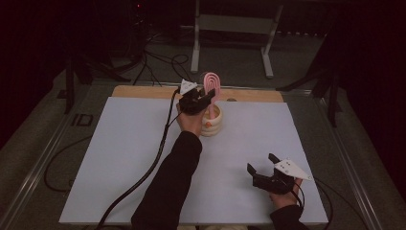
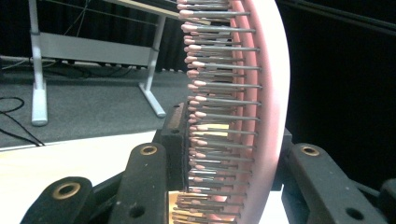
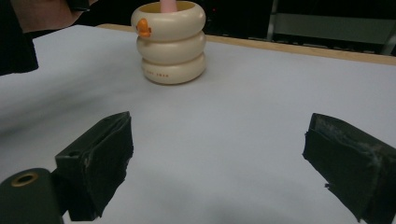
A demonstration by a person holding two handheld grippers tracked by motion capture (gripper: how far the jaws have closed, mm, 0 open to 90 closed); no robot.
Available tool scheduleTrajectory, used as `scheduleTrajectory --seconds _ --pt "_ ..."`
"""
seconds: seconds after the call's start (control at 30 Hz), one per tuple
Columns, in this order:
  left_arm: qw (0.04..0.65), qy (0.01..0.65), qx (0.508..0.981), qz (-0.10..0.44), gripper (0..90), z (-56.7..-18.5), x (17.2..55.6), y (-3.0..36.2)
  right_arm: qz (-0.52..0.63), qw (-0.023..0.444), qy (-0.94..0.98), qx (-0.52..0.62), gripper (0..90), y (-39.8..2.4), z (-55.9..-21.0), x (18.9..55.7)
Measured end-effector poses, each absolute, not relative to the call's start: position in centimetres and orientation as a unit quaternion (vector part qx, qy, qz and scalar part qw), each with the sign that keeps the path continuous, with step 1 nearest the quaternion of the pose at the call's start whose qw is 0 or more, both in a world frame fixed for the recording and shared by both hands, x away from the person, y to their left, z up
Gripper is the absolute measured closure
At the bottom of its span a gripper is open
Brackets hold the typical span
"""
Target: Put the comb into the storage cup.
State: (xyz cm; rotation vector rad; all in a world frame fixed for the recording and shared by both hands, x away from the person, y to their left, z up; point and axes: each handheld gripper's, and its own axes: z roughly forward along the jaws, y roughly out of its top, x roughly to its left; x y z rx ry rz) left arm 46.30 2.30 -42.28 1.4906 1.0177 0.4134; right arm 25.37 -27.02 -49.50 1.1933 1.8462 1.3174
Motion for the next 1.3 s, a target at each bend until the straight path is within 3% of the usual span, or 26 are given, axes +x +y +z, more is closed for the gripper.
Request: scheduleTrajectory --seconds 1.3 --pt "0.587 0.443 0.648 0.197 64.6 -42.97 46.16 2.67 0.493 0.286 0.691 0.445 7.8 -27.02 -49.49 25.37"
